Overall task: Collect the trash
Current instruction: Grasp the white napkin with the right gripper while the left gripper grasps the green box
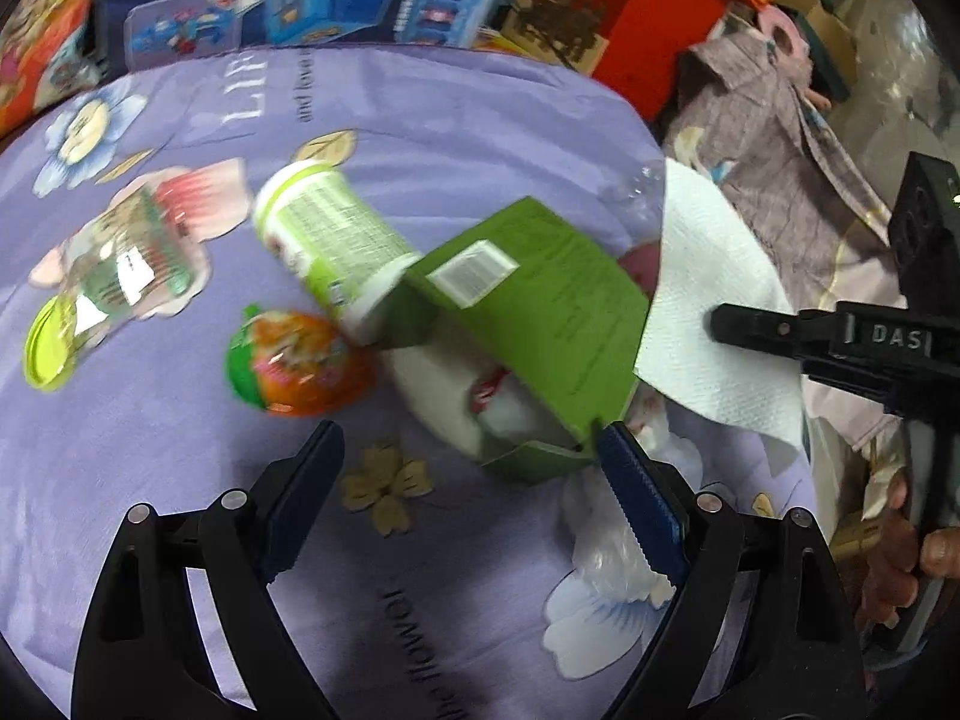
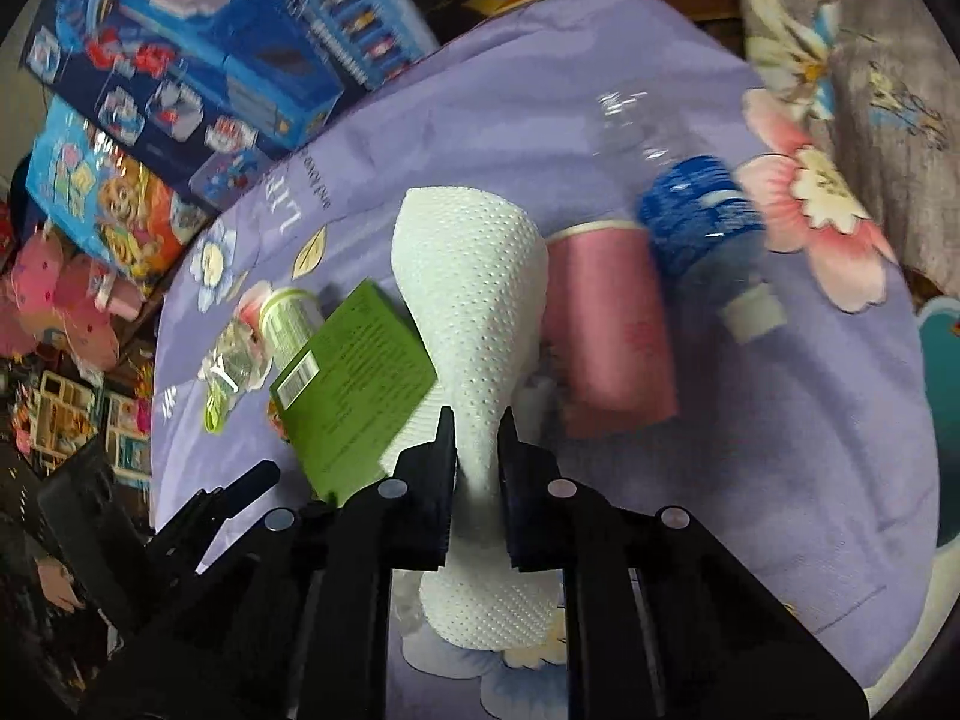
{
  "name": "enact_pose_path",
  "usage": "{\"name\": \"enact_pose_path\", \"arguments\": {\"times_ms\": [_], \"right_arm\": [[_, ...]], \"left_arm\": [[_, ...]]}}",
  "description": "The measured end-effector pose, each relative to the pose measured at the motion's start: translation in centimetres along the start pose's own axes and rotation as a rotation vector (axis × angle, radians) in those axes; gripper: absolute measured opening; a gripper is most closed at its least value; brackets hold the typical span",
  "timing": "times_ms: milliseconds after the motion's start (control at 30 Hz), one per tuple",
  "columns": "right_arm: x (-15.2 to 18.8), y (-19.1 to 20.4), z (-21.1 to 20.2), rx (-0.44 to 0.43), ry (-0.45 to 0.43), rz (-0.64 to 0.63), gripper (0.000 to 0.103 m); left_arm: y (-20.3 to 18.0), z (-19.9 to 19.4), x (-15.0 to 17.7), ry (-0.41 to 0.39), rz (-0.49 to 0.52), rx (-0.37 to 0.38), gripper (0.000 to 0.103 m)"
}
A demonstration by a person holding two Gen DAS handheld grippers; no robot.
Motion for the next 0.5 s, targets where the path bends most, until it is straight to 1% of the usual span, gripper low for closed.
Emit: {"name": "enact_pose_path", "arguments": {"times_ms": [67, 167, 233, 300, 333, 367, 400, 467, 500], "right_arm": [[-0.3, -1.1, -0.8, 0.007, -0.017, 0.022, 0.013], [-0.5, -2.8, -1.9, 0.016, -0.036, 0.055, 0.013], [-0.5, -3.9, -2.5, 0.022, -0.045, 0.072, 0.013], [-0.5, -5.0, -3.0, 0.027, -0.05, 0.09, 0.013], [-0.4, -5.6, -3.2, 0.029, -0.053, 0.1, 0.013], [-0.3, -5.9, -3.3, 0.03, -0.055, 0.108, 0.013], [-0.3, -6.5, -3.4, 0.03, -0.057, 0.118, 0.013], [-0.1, -7.4, -3.7, 0.03, -0.061, 0.136, 0.013], [0.0, -7.8, -3.9, 0.028, -0.065, 0.146, 0.013]], "left_arm": [[-1.1, 0.8, -0.3, 0.007, 0.011, 0.014, 0.088], [-2.2, 2.1, -0.5, 0.007, 0.037, 0.002, 0.087], [-2.8, 2.9, -0.4, 0.014, 0.054, -0.003, 0.084], [-3.1, 3.5, -0.1, 0.03, 0.067, -0.002, 0.058], [-3.5, 3.9, 0.2, 0.047, 0.07, 0.013, 0.049], [-3.7, 4.1, 0.3, 0.049, 0.076, 0.019, 0.036], [-4.1, 4.0, 0.3, 0.045, 0.086, 0.019, 0.027], [-4.7, 3.6, -0.1, 0.02, 0.105, -0.011, 0.026], [-5.1, 3.1, -0.4, 0.005, 0.111, -0.009, 0.025]]}}
Point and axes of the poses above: each gripper's, at about its wrist camera, not at the fingertips, and z roughly the way its jaws point, y to its left, x to its underside, the point moved 6 cm from there along z, roughly the way its jaws point, and after that the axes turned 13 degrees about -y, right-handed, at the moved point
